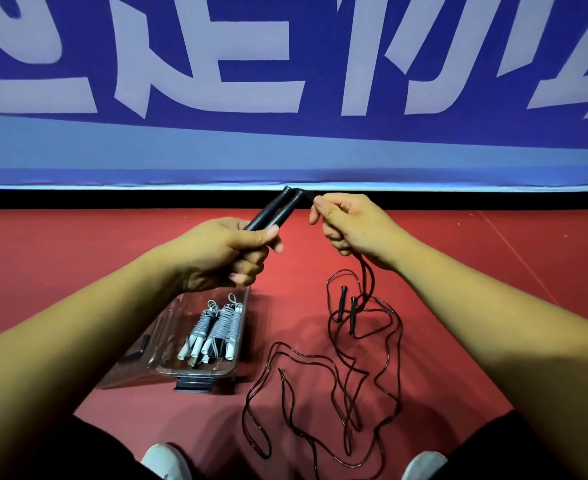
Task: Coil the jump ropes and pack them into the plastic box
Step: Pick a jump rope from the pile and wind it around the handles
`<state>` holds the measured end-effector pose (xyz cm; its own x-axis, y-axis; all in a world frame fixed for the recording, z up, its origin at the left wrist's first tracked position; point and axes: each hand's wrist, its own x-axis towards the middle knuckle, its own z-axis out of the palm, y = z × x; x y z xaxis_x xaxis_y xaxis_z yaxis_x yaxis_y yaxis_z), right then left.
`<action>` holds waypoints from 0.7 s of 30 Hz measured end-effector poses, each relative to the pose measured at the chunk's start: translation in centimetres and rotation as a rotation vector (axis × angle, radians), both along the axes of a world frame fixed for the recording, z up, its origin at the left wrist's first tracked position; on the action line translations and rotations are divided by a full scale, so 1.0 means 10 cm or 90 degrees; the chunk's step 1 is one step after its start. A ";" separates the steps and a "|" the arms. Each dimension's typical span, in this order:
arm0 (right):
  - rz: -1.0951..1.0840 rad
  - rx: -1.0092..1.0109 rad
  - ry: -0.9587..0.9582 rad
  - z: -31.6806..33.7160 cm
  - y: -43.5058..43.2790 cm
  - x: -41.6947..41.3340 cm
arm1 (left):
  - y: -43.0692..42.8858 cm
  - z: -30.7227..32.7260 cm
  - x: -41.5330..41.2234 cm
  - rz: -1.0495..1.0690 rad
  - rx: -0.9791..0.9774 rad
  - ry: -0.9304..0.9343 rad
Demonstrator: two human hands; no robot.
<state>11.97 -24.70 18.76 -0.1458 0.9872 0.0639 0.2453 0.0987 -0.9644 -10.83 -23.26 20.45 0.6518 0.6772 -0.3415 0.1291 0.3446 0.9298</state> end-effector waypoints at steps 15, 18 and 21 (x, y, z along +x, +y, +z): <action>0.031 -0.162 0.054 -0.19 -0.20 -0.65 | 0.28 -0.05 0.13 0.426 0.005 -0.247; -0.008 -0.067 -0.076 -0.19 -0.21 -0.70 | 0.30 -0.06 0.15 0.462 -0.035 -0.281; 0.018 0.039 -0.294 -0.20 -0.22 -0.75 | 0.27 -0.09 0.19 0.457 -0.068 -0.259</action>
